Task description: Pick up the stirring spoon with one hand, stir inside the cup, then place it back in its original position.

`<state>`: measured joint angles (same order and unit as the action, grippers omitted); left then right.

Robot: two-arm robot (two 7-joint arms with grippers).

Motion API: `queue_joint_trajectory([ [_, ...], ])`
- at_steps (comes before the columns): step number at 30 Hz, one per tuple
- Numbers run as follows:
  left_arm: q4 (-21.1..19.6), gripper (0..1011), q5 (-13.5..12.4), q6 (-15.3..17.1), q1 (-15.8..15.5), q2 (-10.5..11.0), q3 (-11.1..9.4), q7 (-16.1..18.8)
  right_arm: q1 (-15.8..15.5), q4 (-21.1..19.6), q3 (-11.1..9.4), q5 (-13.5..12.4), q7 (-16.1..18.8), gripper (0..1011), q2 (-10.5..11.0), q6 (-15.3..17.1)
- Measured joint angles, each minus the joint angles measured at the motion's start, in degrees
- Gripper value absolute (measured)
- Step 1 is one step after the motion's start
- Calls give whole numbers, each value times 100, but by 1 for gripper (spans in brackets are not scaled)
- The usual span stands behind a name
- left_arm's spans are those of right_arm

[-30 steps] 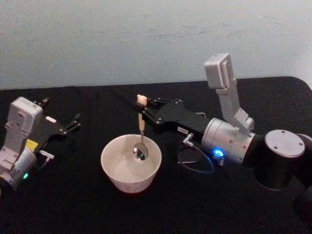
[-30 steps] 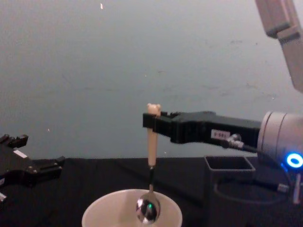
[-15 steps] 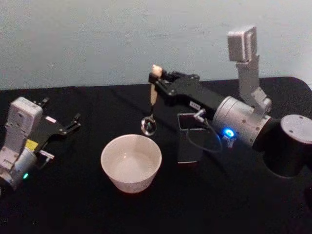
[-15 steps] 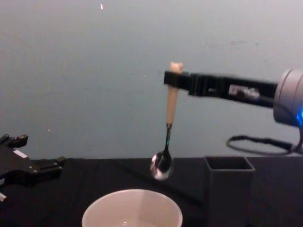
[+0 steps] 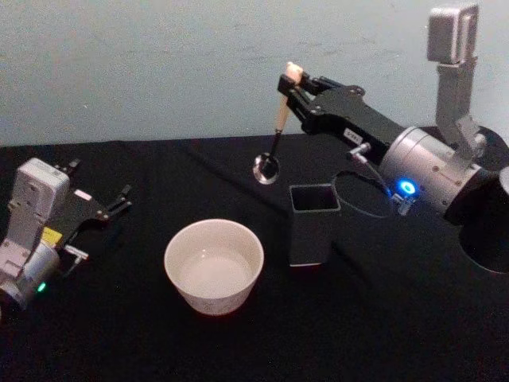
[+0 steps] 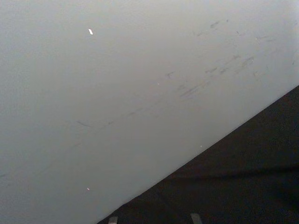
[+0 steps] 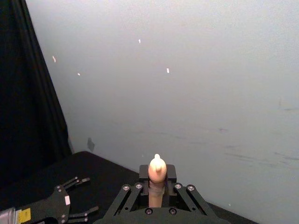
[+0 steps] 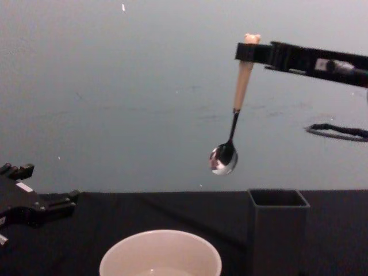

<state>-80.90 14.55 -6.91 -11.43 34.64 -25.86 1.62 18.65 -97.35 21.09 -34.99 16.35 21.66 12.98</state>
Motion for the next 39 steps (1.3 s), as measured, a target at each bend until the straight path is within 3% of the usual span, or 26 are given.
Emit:
queue_joint_trajectory([
  [21,0,1001,0,0,0,0,0,0,-480,-253,-424,-333,88,212,652,-254],
  [39,0,1001,0,0,0,0,0,0,-671,-157,-367,-347,40,212,778,-243],
])
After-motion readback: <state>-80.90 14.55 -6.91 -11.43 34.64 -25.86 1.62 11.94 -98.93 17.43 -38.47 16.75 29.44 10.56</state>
